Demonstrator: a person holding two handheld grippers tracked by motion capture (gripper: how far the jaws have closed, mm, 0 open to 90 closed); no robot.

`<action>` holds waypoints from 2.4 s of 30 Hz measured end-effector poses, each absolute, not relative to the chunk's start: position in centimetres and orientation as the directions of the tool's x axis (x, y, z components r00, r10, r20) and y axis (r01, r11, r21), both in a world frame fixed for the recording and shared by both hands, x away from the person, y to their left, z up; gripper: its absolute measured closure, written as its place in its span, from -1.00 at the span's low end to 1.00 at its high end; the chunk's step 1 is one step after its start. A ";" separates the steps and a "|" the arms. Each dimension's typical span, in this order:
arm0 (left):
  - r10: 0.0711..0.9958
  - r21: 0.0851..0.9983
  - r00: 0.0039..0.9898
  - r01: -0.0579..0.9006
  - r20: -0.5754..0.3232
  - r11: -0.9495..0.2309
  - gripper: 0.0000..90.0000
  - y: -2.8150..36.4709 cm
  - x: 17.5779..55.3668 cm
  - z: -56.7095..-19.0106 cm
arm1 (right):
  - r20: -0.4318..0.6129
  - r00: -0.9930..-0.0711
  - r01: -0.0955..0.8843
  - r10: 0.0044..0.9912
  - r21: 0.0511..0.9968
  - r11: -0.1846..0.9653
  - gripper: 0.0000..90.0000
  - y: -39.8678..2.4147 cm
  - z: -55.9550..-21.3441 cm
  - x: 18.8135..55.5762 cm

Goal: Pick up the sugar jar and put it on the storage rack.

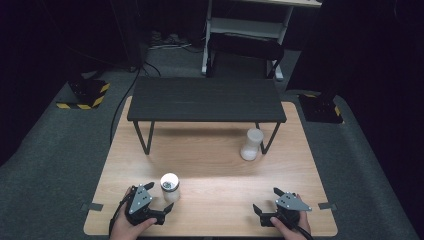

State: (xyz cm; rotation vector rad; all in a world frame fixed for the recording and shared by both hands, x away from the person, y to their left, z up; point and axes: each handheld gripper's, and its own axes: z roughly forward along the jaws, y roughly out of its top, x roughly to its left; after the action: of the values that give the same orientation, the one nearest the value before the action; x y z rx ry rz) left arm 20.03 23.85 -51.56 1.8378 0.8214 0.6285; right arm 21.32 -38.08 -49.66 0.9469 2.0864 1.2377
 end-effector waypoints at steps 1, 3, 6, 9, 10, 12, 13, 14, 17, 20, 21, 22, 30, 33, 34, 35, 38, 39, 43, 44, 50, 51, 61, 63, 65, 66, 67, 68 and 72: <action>0.769 0.924 0.637 0.259 0.054 -0.280 -0.98 23.9 20.1 -51.6 | -0.082 -0.619 0.300 0.781 0.895 0.331 -0.98 -38.2 -49.6 21.4; 0.770 0.926 0.637 0.262 0.047 -0.273 -0.98 24.0 20.1 -51.6 | -0.067 -0.611 0.309 0.789 0.897 0.316 -0.98 -38.3 -49.7 21.4; 0.774 0.928 0.631 0.258 0.049 -0.269 -0.98 24.0 20.1 -51.7 | -0.065 -0.612 0.304 0.788 0.901 0.310 -0.98 -38.5 -49.8 21.4; 0.768 0.928 0.638 0.247 0.062 -0.280 -0.98 24.1 19.9 -51.7 | -0.074 -0.615 0.298 0.785 0.900 0.318 -0.98 -38.4 -49.8 21.4; 0.768 0.928 0.637 0.247 0.061 -0.279 -0.98 24.1 19.9 -51.7 | -0.076 -0.615 0.297 0.785 0.900 0.320 -0.98 -38.4 -49.8 21.3; 0.772 0.929 0.633 0.249 0.058 -0.274 -0.98 24.2 19.8 -51.7 | -0.077 -0.613 0.296 0.786 0.900 0.319 -0.98 -38.3 -49.8 21.3; 0.773 0.930 0.632 0.253 0.050 -0.267 -0.98 24.3 19.8 -51.8 | -0.073 -0.615 0.297 0.785 0.901 0.316 -0.98 -38.4 -49.8 21.3; 0.773 0.930 0.633 0.254 0.048 -0.267 -0.98 24.4 19.9 -51.7 | -0.071 -0.615 0.298 0.786 0.902 0.314 -0.98 -38.4 -49.8 21.3; 0.776 0.933 0.630 0.261 0.031 -0.249 -0.98 24.7 19.9 -51.8 | -0.068 -0.615 0.300 0.786 0.901 0.313 -0.98 -38.5 -49.8 21.4; 0.776 0.933 0.630 0.261 0.030 -0.247 -0.98 24.8 20.0 -51.9 | -0.067 -0.613 0.300 0.787 0.902 0.310 -0.98 -38.5 -49.8 21.3; 0.775 0.934 0.632 0.259 0.030 -0.248 -0.98 24.8 20.0 -51.9 | -0.067 -0.613 0.299 0.787 0.903 0.309 -0.98 -38.5 -49.8 21.3; 0.774 0.934 0.633 0.257 0.032 -0.249 -0.98 24.8 20.0 -51.9 | -0.066 -0.613 0.299 0.788 0.903 0.309 -0.98 -38.5 -49.9 21.3; 0.771 0.940 0.636 0.242 0.034 -0.242 -0.98 25.0 19.9 -52.1 | -0.057 -0.611 0.306 0.789 0.903 0.302 -0.98 -38.6 -49.8 21.4; 0.768 0.941 0.639 0.233 0.042 -0.246 -0.98 24.8 19.9 -52.1 | -0.051 -0.611 0.309 0.790 0.903 0.298 -0.98 -38.6 -49.8 21.5; 0.767 0.941 0.640 0.229 0.046 -0.248 -0.98 24.7 19.9 -52.2 | -0.051 -0.611 0.309 0.790 0.904 0.297 -0.98 -38.6 -49.8 21.5; 0.766 0.941 0.641 0.227 0.050 -0.251 -0.98 24.6 19.9 -52.2 | -0.051 -0.610 0.309 0.790 0.904 0.297 -0.98 -38.6 -49.8 21.4; 0.759 0.941 0.648 0.216 0.062 -0.261 -0.98 24.3 20.0 -52.2 | -0.055 -0.612 0.306 0.789 0.903 0.300 -0.98 -38.6 -49.8 21.4; 0.759 0.941 0.648 0.213 0.066 -0.263 -0.98 24.1 20.0 -52.2 | -0.055 -0.612 0.307 0.789 0.903 0.300 -0.98 -38.6 -49.8 21.4; 0.759 0.945 0.647 0.205 0.064 -0.255 -0.98 23.7 20.0 -52.3 | -0.051 -0.610 0.307 0.791 0.905 0.295 -0.98 -38.6 -49.9 21.4; 0.759 0.945 0.648 0.205 0.064 -0.254 -0.98 23.6 20.1 -52.3 | -0.050 -0.609 0.308 0.791 0.905 0.294 -0.98 -38.6 -49.9 21.4; 0.760 0.951 0.648 0.200 0.051 -0.235 -0.98 22.9 20.2 -52.5 | -0.047 -0.609 0.308 0.792 0.906 0.290 -0.98 -38.6 -49.9 21.4; 0.761 0.952 0.646 0.200 0.049 -0.231 -0.98 22.8 20.3 -52.5 | -0.046 -0.608 0.308 0.793 0.906 0.289 -0.98 -38.6 -49.9 21.4; 0.786 0.964 0.618 0.195 0.023 -0.182 -0.79 22.1 20.4 -52.8 | -0.047 -0.606 0.306 0.794 0.908 0.287 -0.98 -38.6 -49.9 21.4; 0.789 0.965 0.614 0.194 0.022 -0.178 -0.70 22.1 20.4 -52.8 | -0.049 -0.606 0.305 0.794 0.908 0.288 -0.98 -38.6 -50.0 21.4; 0.792 0.965 0.610 0.194 0.020 -0.174 -0.62 22.0 20.4 -52.8 | -0.048 -0.606 0.305 0.794 0.908 0.288 -0.98 -38.6 -50.0 21.4; 0.795 0.967 0.606 0.191 0.020 -0.170 -0.62 22.0 20.4 -52.9 | -0.048 -0.605 0.306 0.795 0.908 0.288 -0.98 -38.6 -49.9 21.4; 0.798 0.968 0.603 0.194 0.010 -0.158 -0.60 22.0 20.5 -53.0 | -0.048 -0.606 0.305 0.794 0.908 0.288 -0.98 -38.6 -50.0 21.4; 0.800 0.970 0.600 0.197 -0.004 -0.143 -0.56 22.1 20.6 -53.0 | -0.049 -0.607 0.305 0.793 0.907 0.289 -0.98 -38.5 -49.9 21.4; 0.796 0.971 0.605 0.195 -0.009 -0.137 -0.46 22.1 20.8 -53.1 | -0.045 -0.603 0.307 0.797 0.908 0.283 -0.98 -38.6 -50.0 21.3</action>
State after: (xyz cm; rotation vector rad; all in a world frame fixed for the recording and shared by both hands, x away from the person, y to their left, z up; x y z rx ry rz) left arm 20.84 22.09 -53.14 1.6624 0.8324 0.6406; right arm 21.35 -38.56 -49.97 0.9867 2.0578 1.2893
